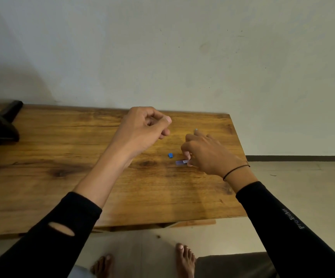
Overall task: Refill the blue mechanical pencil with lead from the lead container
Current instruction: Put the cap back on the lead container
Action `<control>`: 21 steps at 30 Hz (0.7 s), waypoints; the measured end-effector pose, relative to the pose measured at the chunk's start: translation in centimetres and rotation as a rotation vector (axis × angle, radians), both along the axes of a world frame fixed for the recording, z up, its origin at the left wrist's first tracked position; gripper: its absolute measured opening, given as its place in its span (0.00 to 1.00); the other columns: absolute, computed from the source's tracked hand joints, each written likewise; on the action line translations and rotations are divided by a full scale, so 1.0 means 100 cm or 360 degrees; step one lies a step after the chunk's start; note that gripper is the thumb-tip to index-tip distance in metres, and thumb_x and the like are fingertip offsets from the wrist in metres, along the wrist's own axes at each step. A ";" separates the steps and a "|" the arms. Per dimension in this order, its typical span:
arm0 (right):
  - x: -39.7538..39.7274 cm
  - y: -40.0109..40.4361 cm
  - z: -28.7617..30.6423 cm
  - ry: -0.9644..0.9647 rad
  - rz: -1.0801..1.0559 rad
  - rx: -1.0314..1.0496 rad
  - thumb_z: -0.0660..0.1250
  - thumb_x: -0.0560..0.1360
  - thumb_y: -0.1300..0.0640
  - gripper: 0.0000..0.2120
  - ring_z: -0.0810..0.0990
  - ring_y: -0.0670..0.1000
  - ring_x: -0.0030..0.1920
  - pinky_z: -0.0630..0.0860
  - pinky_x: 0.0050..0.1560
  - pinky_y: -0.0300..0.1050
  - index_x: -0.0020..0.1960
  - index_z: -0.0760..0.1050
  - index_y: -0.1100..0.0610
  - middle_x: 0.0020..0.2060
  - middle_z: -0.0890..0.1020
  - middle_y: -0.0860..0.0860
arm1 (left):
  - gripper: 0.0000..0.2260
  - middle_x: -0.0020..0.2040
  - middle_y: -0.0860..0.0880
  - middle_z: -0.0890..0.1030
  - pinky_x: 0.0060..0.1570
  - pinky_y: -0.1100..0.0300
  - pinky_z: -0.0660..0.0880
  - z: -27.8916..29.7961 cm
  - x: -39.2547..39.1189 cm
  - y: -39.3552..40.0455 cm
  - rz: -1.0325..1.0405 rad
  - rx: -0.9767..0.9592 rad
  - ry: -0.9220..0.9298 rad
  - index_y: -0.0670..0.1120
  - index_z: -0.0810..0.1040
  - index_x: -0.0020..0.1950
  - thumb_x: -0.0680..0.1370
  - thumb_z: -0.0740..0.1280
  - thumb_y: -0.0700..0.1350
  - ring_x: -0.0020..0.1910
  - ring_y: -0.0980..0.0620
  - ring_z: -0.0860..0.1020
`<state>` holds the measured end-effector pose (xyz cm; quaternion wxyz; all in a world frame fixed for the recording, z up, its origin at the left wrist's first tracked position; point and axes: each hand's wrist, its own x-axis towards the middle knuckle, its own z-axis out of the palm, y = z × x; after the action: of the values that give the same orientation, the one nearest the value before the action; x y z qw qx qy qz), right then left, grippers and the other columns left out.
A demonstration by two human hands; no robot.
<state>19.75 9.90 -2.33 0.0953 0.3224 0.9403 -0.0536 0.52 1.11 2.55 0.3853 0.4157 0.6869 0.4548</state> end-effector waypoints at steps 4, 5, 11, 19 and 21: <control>-0.002 0.007 0.011 0.0363 -0.0180 -0.0381 0.74 0.78 0.52 0.06 0.81 0.51 0.48 0.80 0.52 0.46 0.48 0.81 0.54 0.44 0.83 0.48 | 0.05 0.43 0.51 0.90 0.51 0.58 0.83 -0.001 -0.003 0.000 -0.0030 -0.0042 0.0018 0.51 0.87 0.52 0.82 0.73 0.50 0.44 0.57 0.88; -0.003 0.008 0.017 0.0500 -0.0264 -0.0499 0.74 0.78 0.52 0.07 0.82 0.49 0.46 0.80 0.47 0.38 0.49 0.82 0.56 0.44 0.85 0.48 | 0.04 0.44 0.51 0.90 0.54 0.55 0.84 -0.003 -0.003 0.000 -0.0033 -0.0059 0.0030 0.52 0.87 0.50 0.81 0.73 0.50 0.46 0.55 0.88; -0.006 0.008 0.028 0.1099 -0.0485 -0.1025 0.71 0.82 0.60 0.05 0.83 0.47 0.40 0.82 0.39 0.42 0.52 0.81 0.63 0.40 0.87 0.57 | 0.05 0.50 0.51 0.88 0.61 0.43 0.84 -0.005 -0.001 -0.002 -0.0034 -0.0107 0.0026 0.53 0.87 0.54 0.79 0.77 0.50 0.54 0.50 0.87; -0.024 0.005 0.020 0.1617 -0.0538 -0.1540 0.71 0.81 0.66 0.08 0.85 0.55 0.44 0.85 0.43 0.47 0.56 0.79 0.71 0.44 0.85 0.62 | 0.03 0.44 0.53 0.89 0.57 0.44 0.86 -0.008 0.003 0.000 0.0165 0.0035 -0.0050 0.52 0.86 0.48 0.78 0.78 0.44 0.46 0.56 0.87; -0.027 0.007 0.017 0.1586 -0.0520 -0.1491 0.71 0.80 0.65 0.05 0.85 0.54 0.45 0.86 0.44 0.49 0.56 0.81 0.65 0.45 0.86 0.61 | 0.03 0.45 0.51 0.90 0.57 0.44 0.86 -0.007 -0.001 0.000 0.0208 0.0016 -0.0071 0.51 0.85 0.50 0.79 0.76 0.43 0.46 0.55 0.88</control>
<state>17.04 10.61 -0.62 -0.2273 0.3217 0.6894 -0.6079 0.41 1.07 1.87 0.3680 0.3616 0.7014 0.4917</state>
